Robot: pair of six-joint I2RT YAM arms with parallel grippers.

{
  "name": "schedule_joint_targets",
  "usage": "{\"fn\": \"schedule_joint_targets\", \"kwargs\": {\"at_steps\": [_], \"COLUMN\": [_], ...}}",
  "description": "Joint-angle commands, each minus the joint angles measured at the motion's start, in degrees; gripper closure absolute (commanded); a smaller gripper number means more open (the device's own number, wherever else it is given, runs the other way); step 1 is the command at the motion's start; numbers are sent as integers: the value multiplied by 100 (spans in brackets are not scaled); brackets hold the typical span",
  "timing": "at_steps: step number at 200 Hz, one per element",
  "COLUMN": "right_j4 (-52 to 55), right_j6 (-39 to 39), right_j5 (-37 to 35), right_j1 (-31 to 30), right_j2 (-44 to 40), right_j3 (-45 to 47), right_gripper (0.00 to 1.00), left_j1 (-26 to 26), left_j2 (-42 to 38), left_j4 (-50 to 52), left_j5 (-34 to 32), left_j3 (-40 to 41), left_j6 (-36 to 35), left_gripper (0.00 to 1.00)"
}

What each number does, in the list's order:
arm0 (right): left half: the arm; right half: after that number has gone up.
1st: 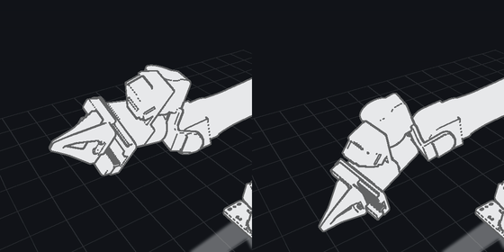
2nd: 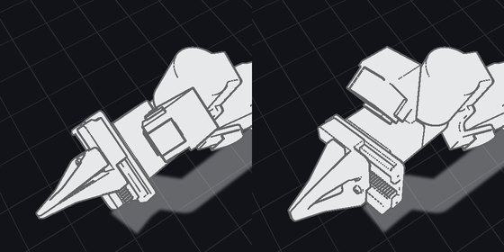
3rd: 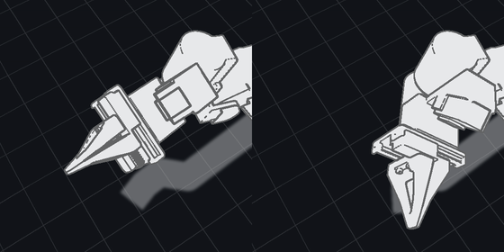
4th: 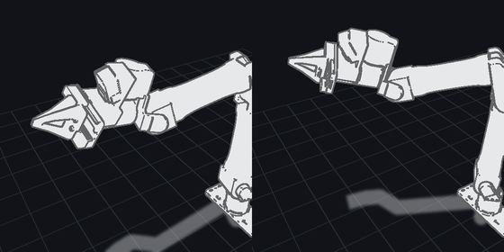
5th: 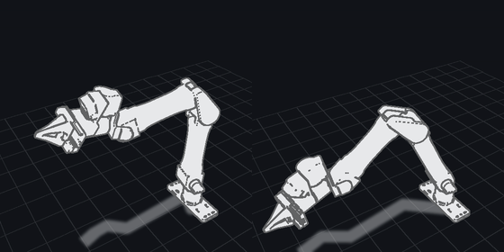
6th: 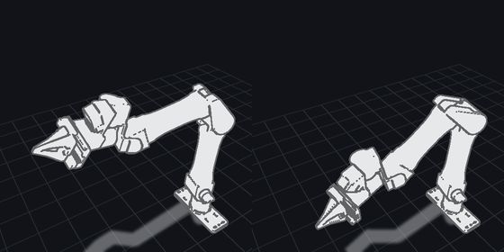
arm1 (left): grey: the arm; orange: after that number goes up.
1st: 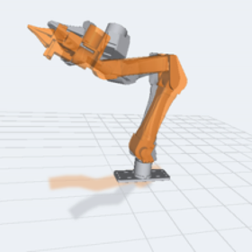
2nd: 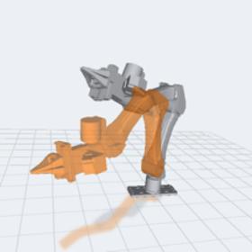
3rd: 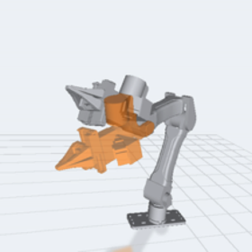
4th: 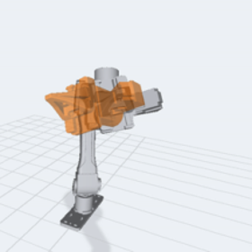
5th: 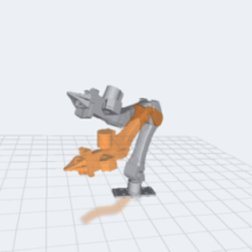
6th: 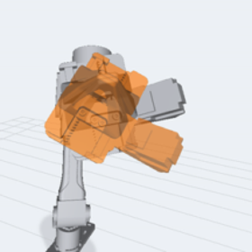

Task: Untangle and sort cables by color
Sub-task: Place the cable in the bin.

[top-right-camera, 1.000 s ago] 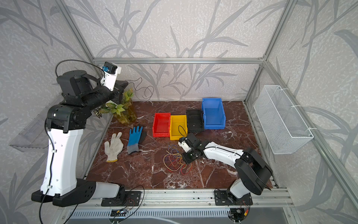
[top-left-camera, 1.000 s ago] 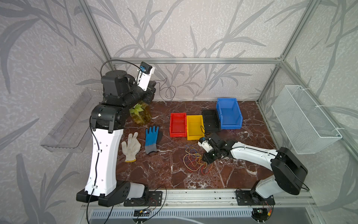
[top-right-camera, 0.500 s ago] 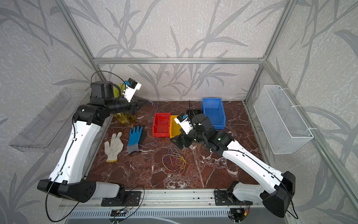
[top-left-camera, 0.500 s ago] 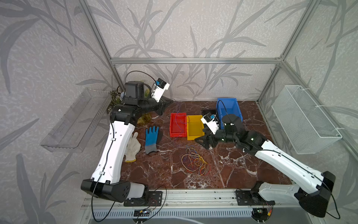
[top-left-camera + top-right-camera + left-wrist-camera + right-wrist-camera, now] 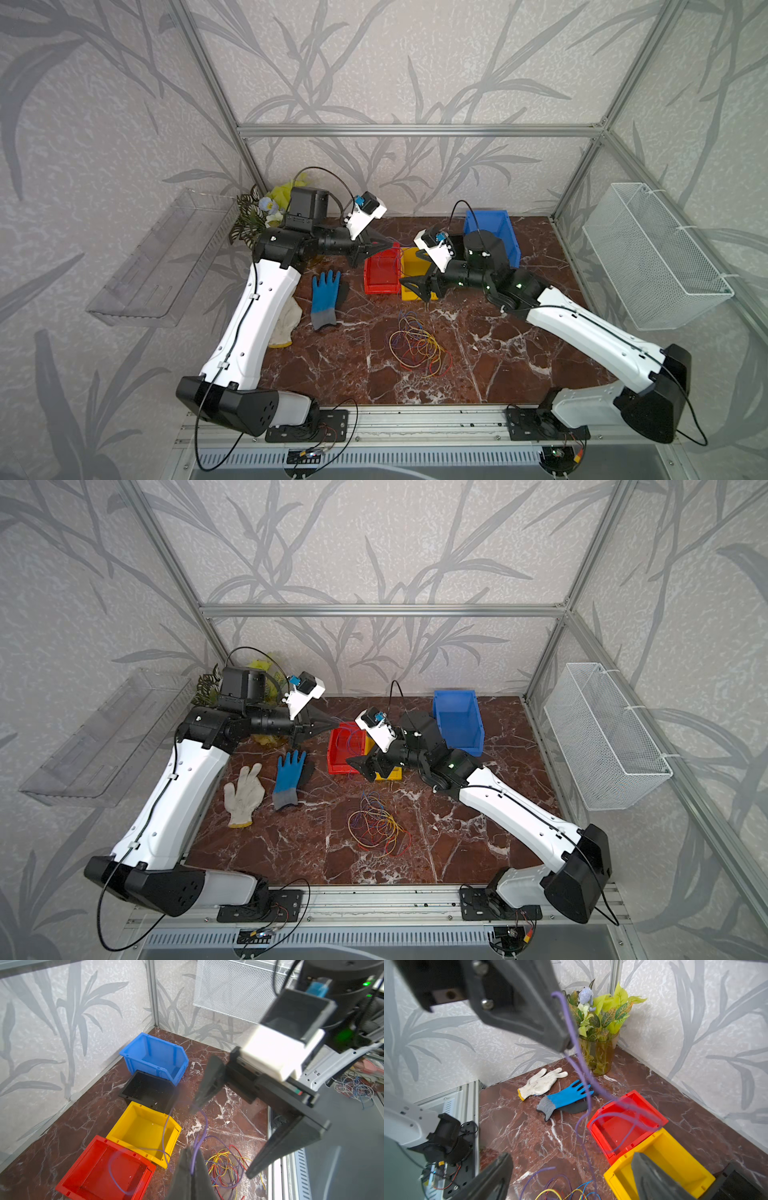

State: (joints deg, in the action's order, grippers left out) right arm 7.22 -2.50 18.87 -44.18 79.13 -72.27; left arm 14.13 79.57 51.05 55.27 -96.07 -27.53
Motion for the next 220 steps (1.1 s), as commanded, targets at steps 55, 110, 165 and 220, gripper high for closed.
{"fn": "schedule_joint_targets", "kwargs": {"at_steps": [55,110,165,220], "right_j4": [-1869,-1837,-1108,308], "right_j6": [-139,550,297,-895], "right_j5": [230,1005,-166,-1580], "right_j1": [30,599,1604,1970], "right_j2": [583,589,995,2367], "right_j3": [179,324,-269,-1599], "right_gripper": [35,100,100,100], "left_j1": [202,195,128,-61], "left_j2": [-100,-135,-197,-473], "left_j4": [915,421,54,-117], "left_j5": [416,-528,-1196,-1968], "left_j3": [28,-44,392,1168], "left_j6": [-1185,-628,-310,-183], "left_gripper": [100,36,15,15]}}
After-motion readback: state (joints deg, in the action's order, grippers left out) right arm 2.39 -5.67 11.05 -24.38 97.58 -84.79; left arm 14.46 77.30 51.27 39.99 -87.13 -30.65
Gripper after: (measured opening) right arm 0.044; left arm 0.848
